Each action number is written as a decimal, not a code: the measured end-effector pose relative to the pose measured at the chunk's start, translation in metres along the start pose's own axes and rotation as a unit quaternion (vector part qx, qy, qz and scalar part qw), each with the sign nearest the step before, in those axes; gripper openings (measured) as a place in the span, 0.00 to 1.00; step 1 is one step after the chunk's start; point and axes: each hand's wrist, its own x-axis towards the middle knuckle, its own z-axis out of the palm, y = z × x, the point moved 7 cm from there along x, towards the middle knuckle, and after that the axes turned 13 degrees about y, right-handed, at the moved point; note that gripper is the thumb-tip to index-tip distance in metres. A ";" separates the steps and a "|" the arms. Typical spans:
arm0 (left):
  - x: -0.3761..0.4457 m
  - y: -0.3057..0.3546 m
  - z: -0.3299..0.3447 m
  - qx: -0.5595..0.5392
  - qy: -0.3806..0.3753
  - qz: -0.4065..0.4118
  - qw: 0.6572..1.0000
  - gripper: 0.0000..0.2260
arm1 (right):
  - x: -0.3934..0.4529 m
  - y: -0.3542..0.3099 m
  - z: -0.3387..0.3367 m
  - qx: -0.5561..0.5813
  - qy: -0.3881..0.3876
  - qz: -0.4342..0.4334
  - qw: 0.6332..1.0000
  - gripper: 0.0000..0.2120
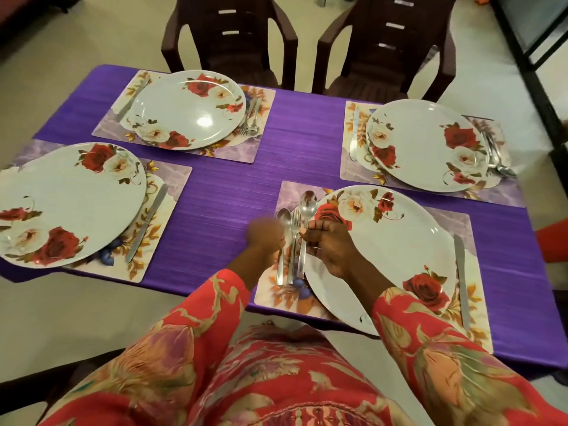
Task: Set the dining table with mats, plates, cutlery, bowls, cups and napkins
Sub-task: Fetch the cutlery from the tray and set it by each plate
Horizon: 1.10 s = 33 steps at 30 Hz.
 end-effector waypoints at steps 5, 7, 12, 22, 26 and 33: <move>-0.024 0.002 0.002 -0.082 -0.127 -0.097 0.984 0.06 | -0.001 0.002 0.017 -0.020 -0.002 -0.009 1.000 0.08; -0.020 -0.001 -0.007 -0.088 -0.111 -0.106 0.984 0.07 | -0.005 0.003 0.025 -0.028 -0.002 -0.011 1.000 0.08; -0.012 0.003 -0.034 -0.070 -0.091 -0.098 0.989 0.10 | -0.013 0.007 0.053 -0.055 -0.029 -0.003 0.998 0.07; 0.046 0.034 -0.085 -0.051 -0.109 -0.102 0.987 0.08 | -0.003 0.002 0.133 -0.069 -0.028 -0.005 0.997 0.08; 0.080 0.057 -0.121 -0.026 -0.132 -0.092 0.987 0.07 | -0.002 0.000 0.183 -0.050 -0.015 -0.001 0.999 0.08; 0.145 0.091 -0.211 -0.022 -0.151 -0.074 0.986 0.08 | -0.012 0.004 0.293 -0.048 -0.040 0.009 0.998 0.07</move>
